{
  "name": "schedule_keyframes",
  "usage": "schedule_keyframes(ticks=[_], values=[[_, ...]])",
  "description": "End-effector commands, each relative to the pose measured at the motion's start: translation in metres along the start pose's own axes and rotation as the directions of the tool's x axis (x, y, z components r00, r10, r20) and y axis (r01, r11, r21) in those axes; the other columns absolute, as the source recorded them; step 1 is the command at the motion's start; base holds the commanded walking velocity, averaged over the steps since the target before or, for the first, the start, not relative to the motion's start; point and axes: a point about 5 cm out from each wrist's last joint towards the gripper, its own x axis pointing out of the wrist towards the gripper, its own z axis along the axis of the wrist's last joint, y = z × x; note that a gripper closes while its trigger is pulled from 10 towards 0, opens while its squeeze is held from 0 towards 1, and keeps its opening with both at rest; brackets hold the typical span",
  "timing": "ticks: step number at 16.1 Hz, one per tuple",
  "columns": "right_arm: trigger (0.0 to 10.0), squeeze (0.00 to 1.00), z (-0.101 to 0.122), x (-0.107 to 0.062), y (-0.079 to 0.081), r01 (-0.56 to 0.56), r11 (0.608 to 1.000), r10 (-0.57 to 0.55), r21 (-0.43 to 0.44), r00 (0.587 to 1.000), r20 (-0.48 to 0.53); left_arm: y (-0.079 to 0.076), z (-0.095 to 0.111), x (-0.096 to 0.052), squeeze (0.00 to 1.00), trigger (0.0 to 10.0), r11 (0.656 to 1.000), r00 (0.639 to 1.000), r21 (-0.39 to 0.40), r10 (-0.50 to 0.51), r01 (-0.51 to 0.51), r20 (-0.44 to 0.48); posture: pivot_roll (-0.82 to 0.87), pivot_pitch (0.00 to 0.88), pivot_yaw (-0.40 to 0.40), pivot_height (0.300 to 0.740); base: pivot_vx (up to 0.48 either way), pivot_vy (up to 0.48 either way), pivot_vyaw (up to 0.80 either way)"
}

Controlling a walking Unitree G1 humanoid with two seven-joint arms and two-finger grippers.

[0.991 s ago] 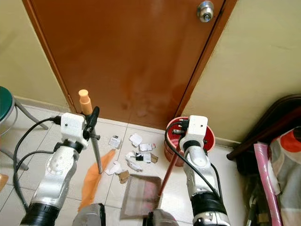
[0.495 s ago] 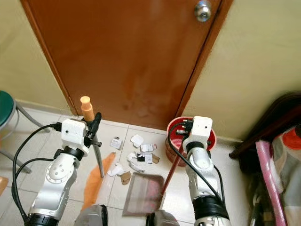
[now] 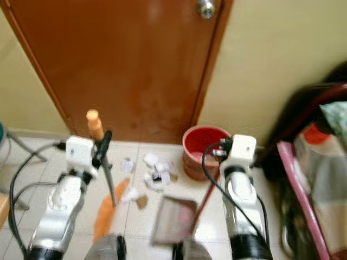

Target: Sweep floor

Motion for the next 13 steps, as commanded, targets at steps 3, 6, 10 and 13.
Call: schedule_keyframes(ticks=[3, 6, 10, 13], values=[[10.0, 0.00, 0.015, 0.004, 0.000, 0.009, 1.000, -0.010, 0.004, 0.999, 0.053, -0.004, -0.001, 0.003, 0.00, 10.0, 1.000, 1.000, 0.003, -0.026, 0.026, -0.012, 0.01, 0.045, -0.016, 0.740, -0.176, 0.000, 0.00], [10.0, 0.00, 0.016, 0.002, -0.004, 0.036, 0.999, -0.037, 0.011, 0.998, 0.059, 0.001, -0.002, 0.002, 0.00, 10.0, 1.000, 1.000, 0.008, -0.023, 0.023, -0.018, 0.01, 0.041, 0.002, 0.740, 0.000, 0.000, 0.00], [10.0, 0.00, 0.018, -0.003, -0.014, 0.075, 0.997, -0.075, 0.012, 0.994, 0.077, -0.005, 0.000, -0.004, 0.00, 10.0, 0.996, 0.996, -0.022, -0.087, 0.087, -0.009, 0.01, 0.052, 0.020, 0.740, 0.000, 0.000, -0.52], [10.0, 0.00, 0.023, 0.002, -0.014, 0.080, 0.997, -0.077, -0.019, 0.993, 0.090, -0.023, 0.007, 0.000, 0.00, 10.0, 0.983, 0.984, -0.048, -0.178, 0.179, 0.021, 0.00, 0.072, 0.005, 0.740, 0.000, 0.000, -0.27]])
